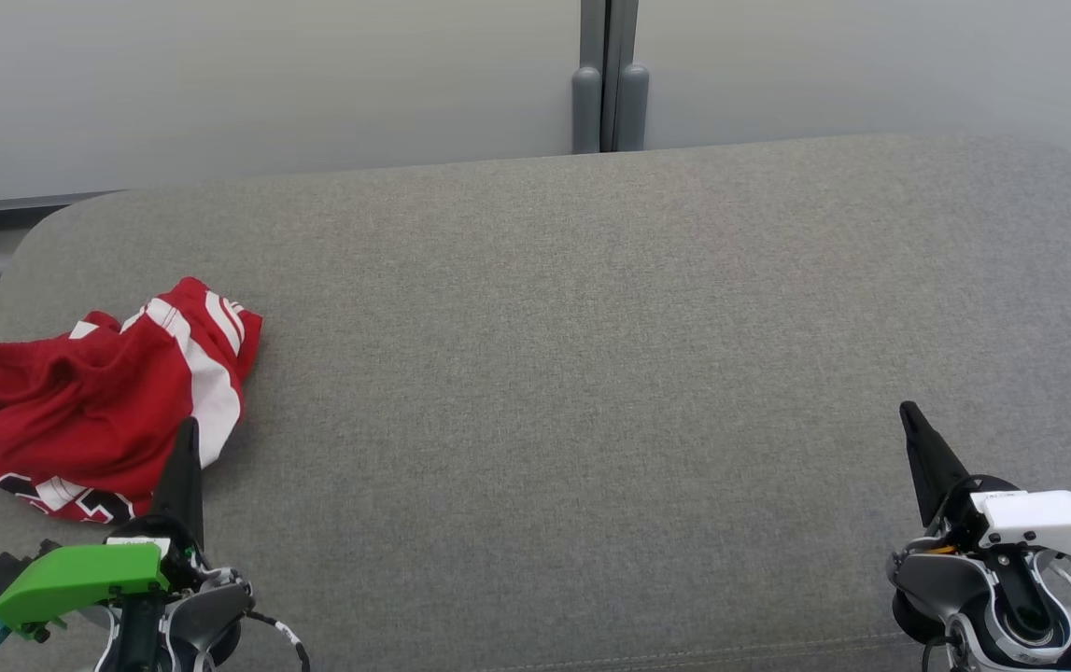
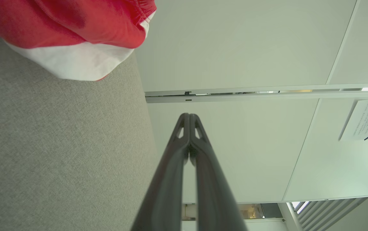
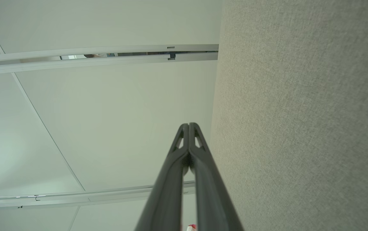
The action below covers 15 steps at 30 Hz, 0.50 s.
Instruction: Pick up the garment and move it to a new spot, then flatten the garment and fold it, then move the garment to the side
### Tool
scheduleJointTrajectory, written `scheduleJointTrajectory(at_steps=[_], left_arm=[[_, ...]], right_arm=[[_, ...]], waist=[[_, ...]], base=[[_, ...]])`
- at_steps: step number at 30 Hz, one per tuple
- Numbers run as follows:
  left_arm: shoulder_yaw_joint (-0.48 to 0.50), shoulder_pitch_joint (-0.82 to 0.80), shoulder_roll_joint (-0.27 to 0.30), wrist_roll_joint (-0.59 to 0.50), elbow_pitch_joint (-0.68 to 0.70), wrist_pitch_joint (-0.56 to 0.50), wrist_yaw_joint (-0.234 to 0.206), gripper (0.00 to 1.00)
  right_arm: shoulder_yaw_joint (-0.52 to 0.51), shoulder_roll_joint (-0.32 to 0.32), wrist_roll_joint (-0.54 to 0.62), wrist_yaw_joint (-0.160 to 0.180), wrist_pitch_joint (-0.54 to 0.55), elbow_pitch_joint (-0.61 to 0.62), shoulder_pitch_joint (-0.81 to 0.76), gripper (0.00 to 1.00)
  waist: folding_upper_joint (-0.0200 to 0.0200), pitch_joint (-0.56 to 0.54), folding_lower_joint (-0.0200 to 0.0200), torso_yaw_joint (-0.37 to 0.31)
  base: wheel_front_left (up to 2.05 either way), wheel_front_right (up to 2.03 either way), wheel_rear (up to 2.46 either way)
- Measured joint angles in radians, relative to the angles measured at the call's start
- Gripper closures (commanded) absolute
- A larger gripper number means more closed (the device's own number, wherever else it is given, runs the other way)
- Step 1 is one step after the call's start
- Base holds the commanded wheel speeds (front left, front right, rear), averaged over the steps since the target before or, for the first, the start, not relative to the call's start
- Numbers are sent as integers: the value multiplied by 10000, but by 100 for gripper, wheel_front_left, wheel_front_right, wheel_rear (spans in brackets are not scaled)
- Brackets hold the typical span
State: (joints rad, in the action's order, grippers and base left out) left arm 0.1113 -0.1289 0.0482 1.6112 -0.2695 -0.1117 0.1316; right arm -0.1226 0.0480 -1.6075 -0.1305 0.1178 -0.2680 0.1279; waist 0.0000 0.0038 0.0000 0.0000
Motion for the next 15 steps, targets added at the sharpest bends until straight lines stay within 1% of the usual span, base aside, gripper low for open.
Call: scheduleJointTrajectory(at_steps=[15], left_arm=[[0,0,0,0,0,0,0,100]], right_arm=[[0,0,0,0,0,0,0,100]], waist=[[0,0,0,0]], base=[[0,0,0]])
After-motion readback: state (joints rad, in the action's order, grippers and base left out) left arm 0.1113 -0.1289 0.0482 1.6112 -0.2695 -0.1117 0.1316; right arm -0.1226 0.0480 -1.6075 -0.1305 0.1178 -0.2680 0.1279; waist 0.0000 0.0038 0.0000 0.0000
